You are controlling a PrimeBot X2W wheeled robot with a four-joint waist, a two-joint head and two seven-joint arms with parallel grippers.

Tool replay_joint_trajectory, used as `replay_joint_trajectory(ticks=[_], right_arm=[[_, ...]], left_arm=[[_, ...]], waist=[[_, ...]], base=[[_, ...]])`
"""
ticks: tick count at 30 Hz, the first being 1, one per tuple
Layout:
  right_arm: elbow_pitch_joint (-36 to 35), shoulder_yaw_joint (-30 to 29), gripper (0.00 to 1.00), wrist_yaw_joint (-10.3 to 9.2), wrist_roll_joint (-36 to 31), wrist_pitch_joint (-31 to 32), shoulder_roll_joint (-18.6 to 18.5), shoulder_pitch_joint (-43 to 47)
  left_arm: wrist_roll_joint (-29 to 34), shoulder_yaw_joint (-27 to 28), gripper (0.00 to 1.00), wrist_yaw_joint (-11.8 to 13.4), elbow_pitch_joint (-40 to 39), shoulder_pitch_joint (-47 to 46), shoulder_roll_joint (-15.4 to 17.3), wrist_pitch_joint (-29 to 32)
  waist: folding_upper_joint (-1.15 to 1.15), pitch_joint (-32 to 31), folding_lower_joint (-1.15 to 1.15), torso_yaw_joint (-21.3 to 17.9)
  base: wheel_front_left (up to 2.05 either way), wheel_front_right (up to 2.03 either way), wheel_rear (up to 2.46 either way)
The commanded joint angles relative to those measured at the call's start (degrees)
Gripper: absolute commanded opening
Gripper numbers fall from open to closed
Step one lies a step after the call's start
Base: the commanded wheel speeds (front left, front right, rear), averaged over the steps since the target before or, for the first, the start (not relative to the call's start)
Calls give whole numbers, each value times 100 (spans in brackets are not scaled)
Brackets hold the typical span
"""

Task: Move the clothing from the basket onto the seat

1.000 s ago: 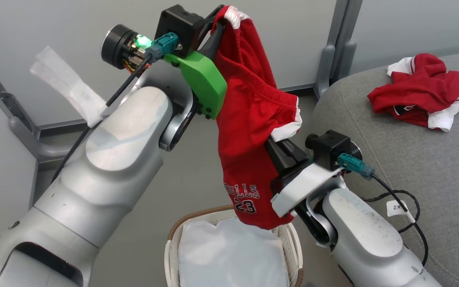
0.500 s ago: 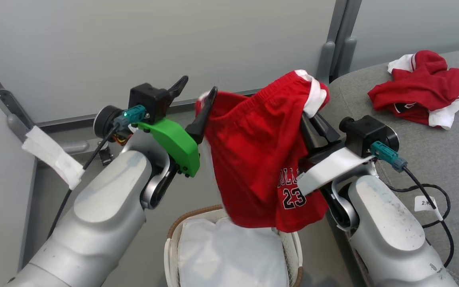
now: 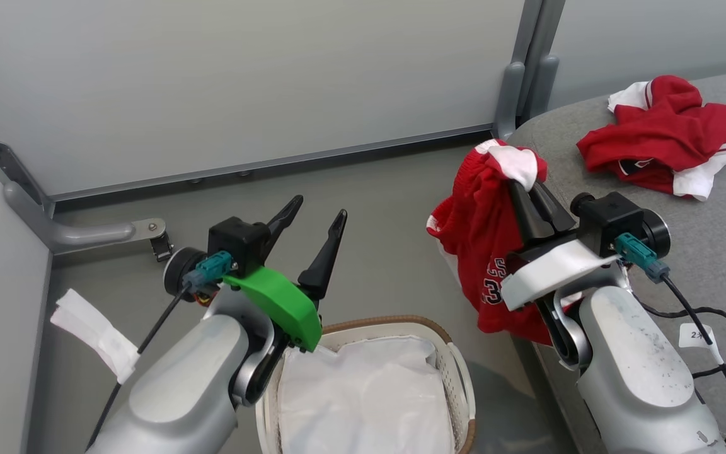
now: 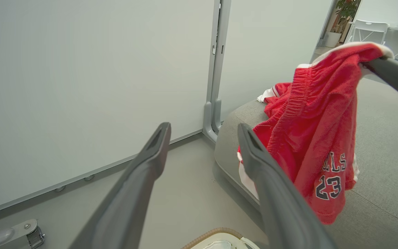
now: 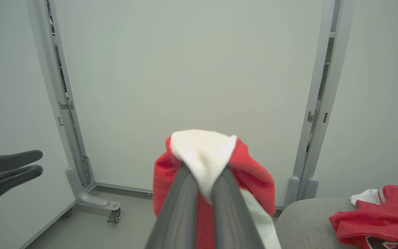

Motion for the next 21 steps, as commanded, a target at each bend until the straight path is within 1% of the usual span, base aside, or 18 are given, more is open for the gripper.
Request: replay_joint_trajectory(ticks=[1, 10, 14, 19, 21], right_arm=[[-23, -72, 0, -7, -64, -14, -18, 89], [-97, -345, 0, -8, -278, -14, -18, 150], [-137, -411, 0, -8, -351, -14, -18, 108], [-166, -502, 0, -8, -531, -14, -49, 17], [-220, -556, 0, -8, -569, -14, -110, -32]], left_arm=[[6, -10, 100, 29, -14, 173, -5, -69], [65, -32, 100, 16, 58, 762, -183, -237], [227, -53, 100, -4, 57, 916, -232, -275], [462, -2, 100, -16, -14, 1049, -314, -278], [644, 42, 100, -36, -53, 1089, -338, -275]], waist=[[0, 1, 0, -18], [0, 14, 0, -78], [0, 44, 0, -154], [0, 148, 0, -447], [0, 217, 0, -638]], base=[[0, 0, 0], [0, 0, 0], [0, 0, 0], [0, 0, 0], [0, 0, 0]])
